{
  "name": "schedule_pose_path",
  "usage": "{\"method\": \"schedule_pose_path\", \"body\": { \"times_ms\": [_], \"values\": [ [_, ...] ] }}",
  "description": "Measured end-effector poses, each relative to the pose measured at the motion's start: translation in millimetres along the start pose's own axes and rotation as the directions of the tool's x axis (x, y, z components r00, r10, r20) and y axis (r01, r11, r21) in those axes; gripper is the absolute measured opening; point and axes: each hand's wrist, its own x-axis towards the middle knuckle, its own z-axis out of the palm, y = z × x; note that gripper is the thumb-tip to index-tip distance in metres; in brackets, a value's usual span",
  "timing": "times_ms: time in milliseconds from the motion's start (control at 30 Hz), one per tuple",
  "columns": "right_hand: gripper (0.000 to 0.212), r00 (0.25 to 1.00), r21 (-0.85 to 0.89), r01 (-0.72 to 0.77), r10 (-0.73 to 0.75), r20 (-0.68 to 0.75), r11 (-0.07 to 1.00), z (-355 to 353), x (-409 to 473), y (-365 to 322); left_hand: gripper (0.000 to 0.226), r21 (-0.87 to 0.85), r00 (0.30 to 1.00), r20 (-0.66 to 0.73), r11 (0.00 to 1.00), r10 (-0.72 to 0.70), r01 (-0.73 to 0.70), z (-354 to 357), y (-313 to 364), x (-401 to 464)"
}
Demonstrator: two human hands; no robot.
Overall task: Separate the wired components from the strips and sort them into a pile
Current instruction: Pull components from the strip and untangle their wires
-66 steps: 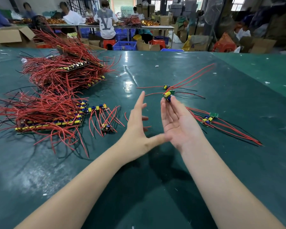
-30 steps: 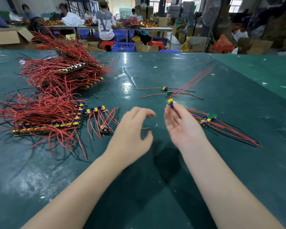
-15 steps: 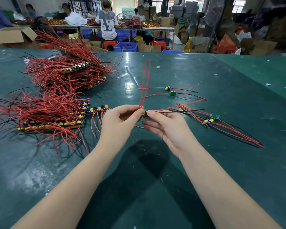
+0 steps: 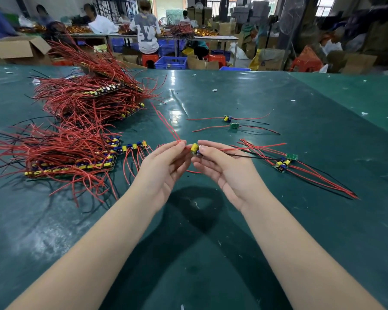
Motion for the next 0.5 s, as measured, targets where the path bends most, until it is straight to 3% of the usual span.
{"method": "schedule_pose_path", "body": {
  "times_ms": [133, 200, 333, 500],
  "values": [
    [0.01, 0.998, 0.116, -0.051, 0.054, -0.025, 0.992, -3, 1, -3, 0.011, -0.076, 0.989, 0.096, 0.99, -0.108, 0.116, 0, 2, -1],
    [0.01, 0.999, 0.102, -0.041, 0.044, -0.027, 0.994, -3, 1, -3, 0.015, -0.044, 0.99, 0.115, 0.996, -0.077, 0.083, 1, 1, -1],
    [0.01, 0.995, -0.073, 0.096, -0.096, -0.003, 0.993, 0, -1, 3, 0.015, 0.127, 0.996, 0.028, 0.988, 0.084, -0.087, 3, -6, 0],
    [0.015, 0.974, -0.289, 0.219, -0.229, 0.001, 0.932, 2, -2, 6, 0.006, 0.082, 0.997, -0.009, 0.994, 0.078, -0.077, -2, -9, 1]
  ]
}}
